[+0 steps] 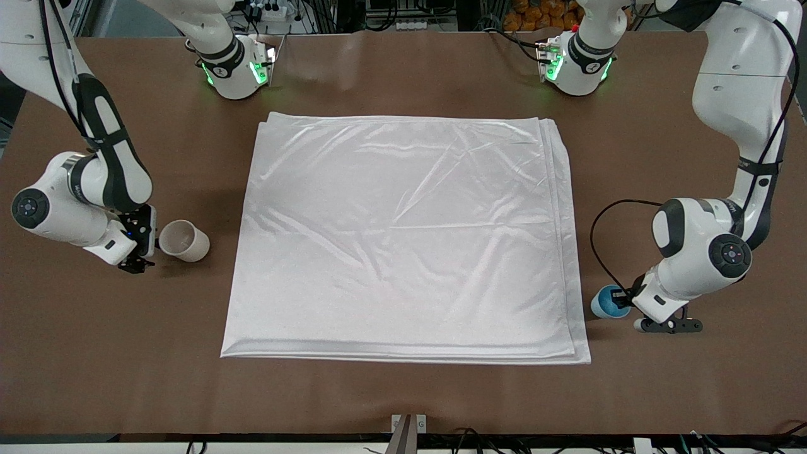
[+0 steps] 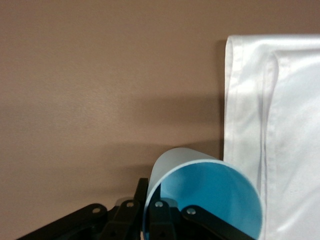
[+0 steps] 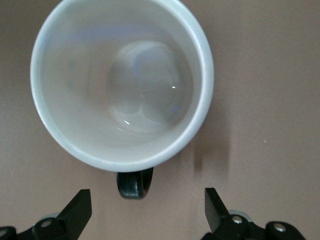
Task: Place blue cup into white mug on cloth
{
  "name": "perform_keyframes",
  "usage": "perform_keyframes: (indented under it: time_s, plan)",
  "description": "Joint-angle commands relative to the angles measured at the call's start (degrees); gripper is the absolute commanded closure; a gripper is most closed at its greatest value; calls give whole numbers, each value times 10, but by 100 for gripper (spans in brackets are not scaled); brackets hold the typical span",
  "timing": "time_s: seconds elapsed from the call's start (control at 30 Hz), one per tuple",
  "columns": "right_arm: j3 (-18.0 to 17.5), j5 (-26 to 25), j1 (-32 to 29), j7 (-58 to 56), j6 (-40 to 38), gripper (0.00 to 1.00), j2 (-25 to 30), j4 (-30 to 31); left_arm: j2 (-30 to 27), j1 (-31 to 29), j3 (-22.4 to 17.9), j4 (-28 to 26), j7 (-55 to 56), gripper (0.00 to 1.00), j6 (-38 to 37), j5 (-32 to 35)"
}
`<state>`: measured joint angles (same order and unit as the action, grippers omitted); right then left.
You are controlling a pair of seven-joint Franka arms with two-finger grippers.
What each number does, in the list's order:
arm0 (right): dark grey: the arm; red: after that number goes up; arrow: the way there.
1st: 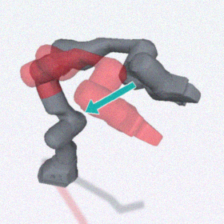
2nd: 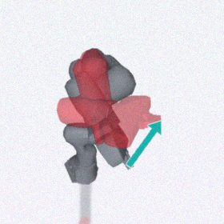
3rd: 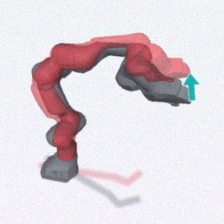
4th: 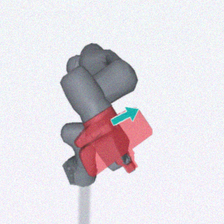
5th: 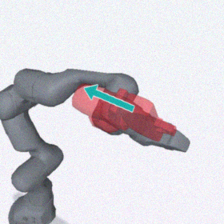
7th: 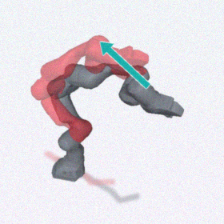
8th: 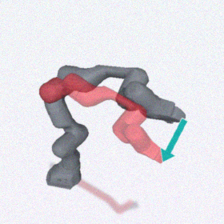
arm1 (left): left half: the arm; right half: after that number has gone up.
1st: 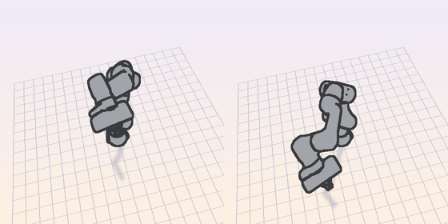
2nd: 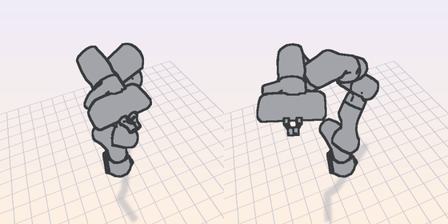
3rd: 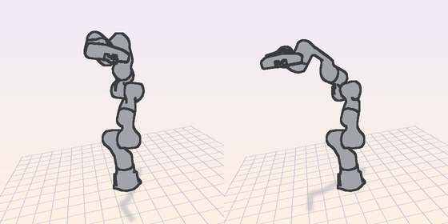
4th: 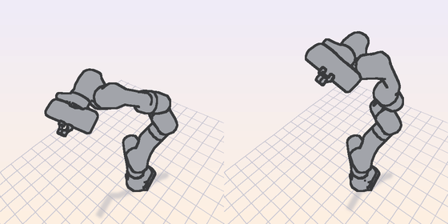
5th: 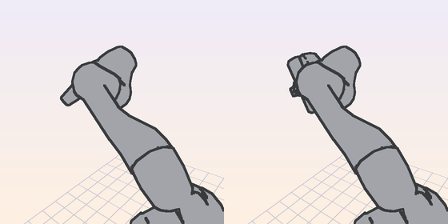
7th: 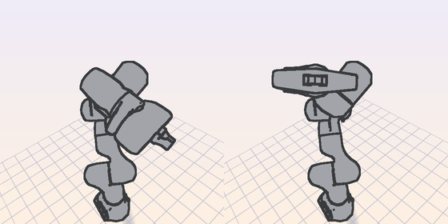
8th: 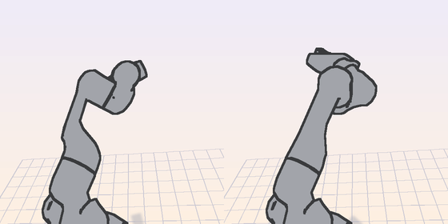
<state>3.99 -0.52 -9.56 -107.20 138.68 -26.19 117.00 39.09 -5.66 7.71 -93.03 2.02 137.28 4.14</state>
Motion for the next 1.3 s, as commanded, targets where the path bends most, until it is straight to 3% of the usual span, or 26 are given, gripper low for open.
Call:
perform_keyframes:
  time_s: [0.0,0.2,0.3,0.53,0.87,1.0,1.17,1.27]
  plan:
    - [-7,-1,-9,-8,10,0,-3,7,-44,-23,24,-20,-2,100,-18,-18]
    - [-7,12,-7,-6,11,8,-3,12,-94,-21,26,-16,7,100,-70,-23]
    - [-7,13,-6,-5,12,33,-4,15,-120,-17,26,-14,8,100,-104,-23]
    - [-7,18,-5,-3,11,34,-4,18,-167,-16,26,-6,3,100,-165,-20]
    - [-8,29,-4,-2,6,38,-3,23,-172,-10,31,18,7,100,-204,-21]
    - [-8,31,-4,-3,5,55,-3,22,-174,-8,33,18,8,100,-204,-21]
    - [-8,31,-3,-3,4,88,-3,22,-176,-7,49,20,8,100,-204,-21]
    - [-9,32,-3,-4,3,97,-2,22,-174,-10,55,19,4,100,-204,-21]
